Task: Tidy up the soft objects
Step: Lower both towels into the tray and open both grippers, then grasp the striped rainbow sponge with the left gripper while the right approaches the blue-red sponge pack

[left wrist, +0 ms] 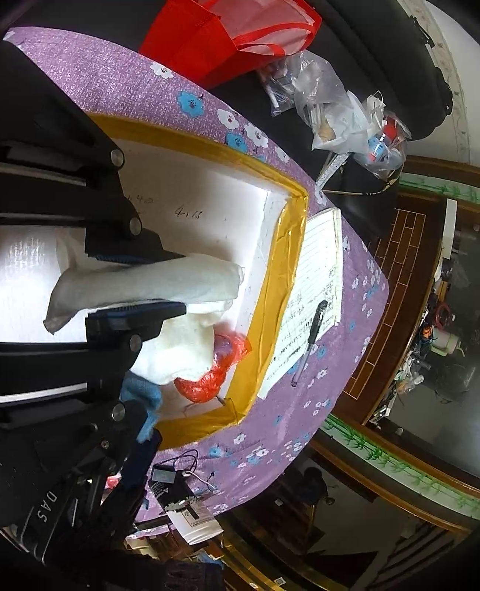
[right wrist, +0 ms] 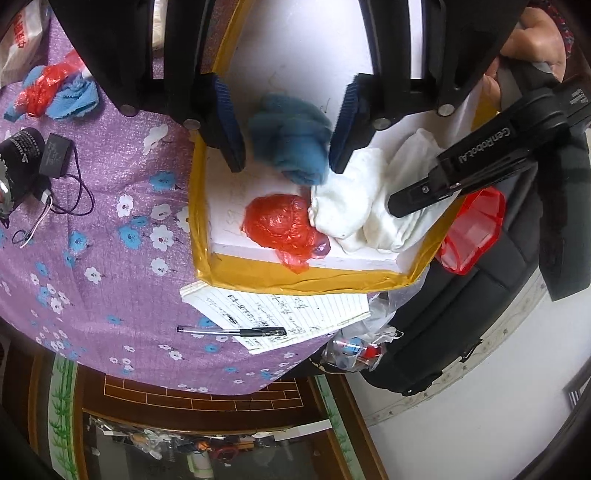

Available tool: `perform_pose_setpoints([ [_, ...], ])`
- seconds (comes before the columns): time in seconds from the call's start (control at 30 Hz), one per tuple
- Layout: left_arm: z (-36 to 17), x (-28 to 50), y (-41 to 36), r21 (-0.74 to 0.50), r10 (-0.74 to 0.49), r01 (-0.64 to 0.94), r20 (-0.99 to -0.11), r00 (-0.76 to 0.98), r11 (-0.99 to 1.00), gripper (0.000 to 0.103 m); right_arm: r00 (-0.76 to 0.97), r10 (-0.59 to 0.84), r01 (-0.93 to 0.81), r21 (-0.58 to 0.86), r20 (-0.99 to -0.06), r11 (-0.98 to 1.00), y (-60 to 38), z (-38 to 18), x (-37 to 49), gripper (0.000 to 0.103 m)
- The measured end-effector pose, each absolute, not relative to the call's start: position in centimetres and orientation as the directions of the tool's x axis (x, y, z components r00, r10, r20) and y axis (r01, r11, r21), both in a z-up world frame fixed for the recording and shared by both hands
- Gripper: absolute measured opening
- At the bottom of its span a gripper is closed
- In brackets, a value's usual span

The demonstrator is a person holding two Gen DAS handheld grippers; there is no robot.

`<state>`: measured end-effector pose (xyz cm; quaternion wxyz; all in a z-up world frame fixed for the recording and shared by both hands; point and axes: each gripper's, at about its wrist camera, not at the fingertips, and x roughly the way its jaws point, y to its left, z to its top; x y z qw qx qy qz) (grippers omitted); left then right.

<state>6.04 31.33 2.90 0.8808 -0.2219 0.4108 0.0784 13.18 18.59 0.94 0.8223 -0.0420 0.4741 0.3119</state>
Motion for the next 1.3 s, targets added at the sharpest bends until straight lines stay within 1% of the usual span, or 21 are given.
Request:
perform_pose_setpoints([
  [0.07,3.3,5.8,31.4,-0.339,-0.048,-0.318,-0.748,0.662,0.885,0.028,0.356,0.483,-0.555,0.234,-0.8,0.798,18.4,1.2,13.1,0.055],
  [0.13,3.9,5.4,31.4,-0.351,-0.054,-0.314,-0.736,0.674,0.882,0.048,0.368,0.494,-0.556,0.239,-0.788,0.796,18.0,1.7,12.8,0.055],
  [0.2,4.5,5.0,31.4,-0.352,-0.048,-0.307,-0.721,0.691,0.884,0.052,0.371,0.517,-0.56,0.259,-0.771,0.787,17.5,2.5,12.4,0.055],
  [0.37,5.4,3.9,31.1,-0.346,-0.033,-0.309,-0.711,0.702,0.886,0.052,0.383,0.558,-0.569,0.287,-0.736,0.77,16.2,4.2,10.9,0.056],
  [0.53,6.6,1.6,29.9,-0.353,-0.029,-0.284,-0.671,0.741,0.891,0.052,0.378,0.601,-0.582,0.325,-0.704,0.746,14.0,5.1,8.4,0.056],
  [0.8,7.8,-1.3,25.1,-0.353,-0.066,-0.203,-0.62,0.782,0.914,0.052,0.386,0.633,-0.587,0.351,-0.67,0.729,10.0,5.2,4.4,0.058],
  [1.1,7.9,-2.7,19.3,-0.337,-0.122,-0.12,-0.614,0.78,0.934,0.052,0.399,0.659,-0.556,0.403,-0.638,0.727,4.5,5.0,2.2,0.059],
  [1.3,7.1,-2.9,15.6,-0.328,-0.167,-0.067,-0.634,0.755,0.942,0.052,0.423,0.675,-0.524,0.444,-0.605,0.727,0.3,5.4,1.4,0.06],
])
